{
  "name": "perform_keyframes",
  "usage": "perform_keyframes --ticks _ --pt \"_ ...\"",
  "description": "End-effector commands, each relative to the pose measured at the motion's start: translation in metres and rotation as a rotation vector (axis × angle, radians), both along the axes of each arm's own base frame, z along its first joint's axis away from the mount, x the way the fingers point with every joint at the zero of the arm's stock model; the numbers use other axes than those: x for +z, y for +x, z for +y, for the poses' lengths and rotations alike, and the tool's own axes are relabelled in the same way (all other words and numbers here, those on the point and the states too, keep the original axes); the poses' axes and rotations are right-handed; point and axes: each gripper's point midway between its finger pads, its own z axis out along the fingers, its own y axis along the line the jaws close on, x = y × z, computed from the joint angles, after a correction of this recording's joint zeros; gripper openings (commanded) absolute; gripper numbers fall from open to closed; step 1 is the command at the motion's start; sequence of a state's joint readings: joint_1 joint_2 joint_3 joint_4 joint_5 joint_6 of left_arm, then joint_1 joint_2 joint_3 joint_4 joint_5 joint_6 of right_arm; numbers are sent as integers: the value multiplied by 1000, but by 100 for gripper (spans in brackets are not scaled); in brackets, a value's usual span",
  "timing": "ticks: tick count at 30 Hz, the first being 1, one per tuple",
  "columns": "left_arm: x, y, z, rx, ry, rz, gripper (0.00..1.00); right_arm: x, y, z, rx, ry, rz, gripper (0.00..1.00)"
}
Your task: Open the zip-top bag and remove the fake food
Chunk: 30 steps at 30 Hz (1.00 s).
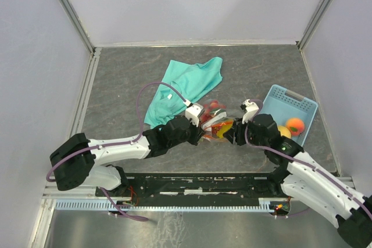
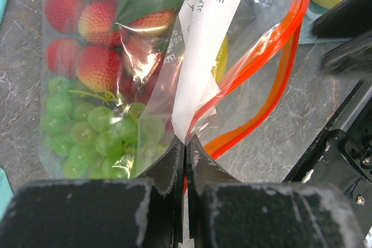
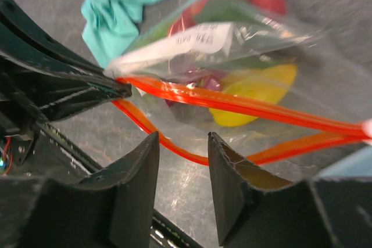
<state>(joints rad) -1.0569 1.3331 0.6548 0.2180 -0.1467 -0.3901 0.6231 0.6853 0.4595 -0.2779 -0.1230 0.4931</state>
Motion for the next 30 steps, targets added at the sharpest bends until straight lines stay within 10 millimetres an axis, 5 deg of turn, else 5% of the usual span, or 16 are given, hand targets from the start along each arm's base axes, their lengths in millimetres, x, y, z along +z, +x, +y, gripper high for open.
perform_keyframes --ticks 1,10,18,23,30 --pt "37 3 -11 12 -131 -26 3 13 11 17 1 51 -44 40" --pt "31 0 -17 -18 -125 -9 3 -12 40 27 -117 -26 -34 50" --pt "29 -3 -19 -40 -124 1 3 -14 63 30 -199 4 -89 51" --pt "32 -3 -21 -44 -133 1 3 -26 66 36 -197 7 -75 43" --pt "33 -1 -20 -33 -132 -4 3 -50 66 32 -220 -57 -31 50"
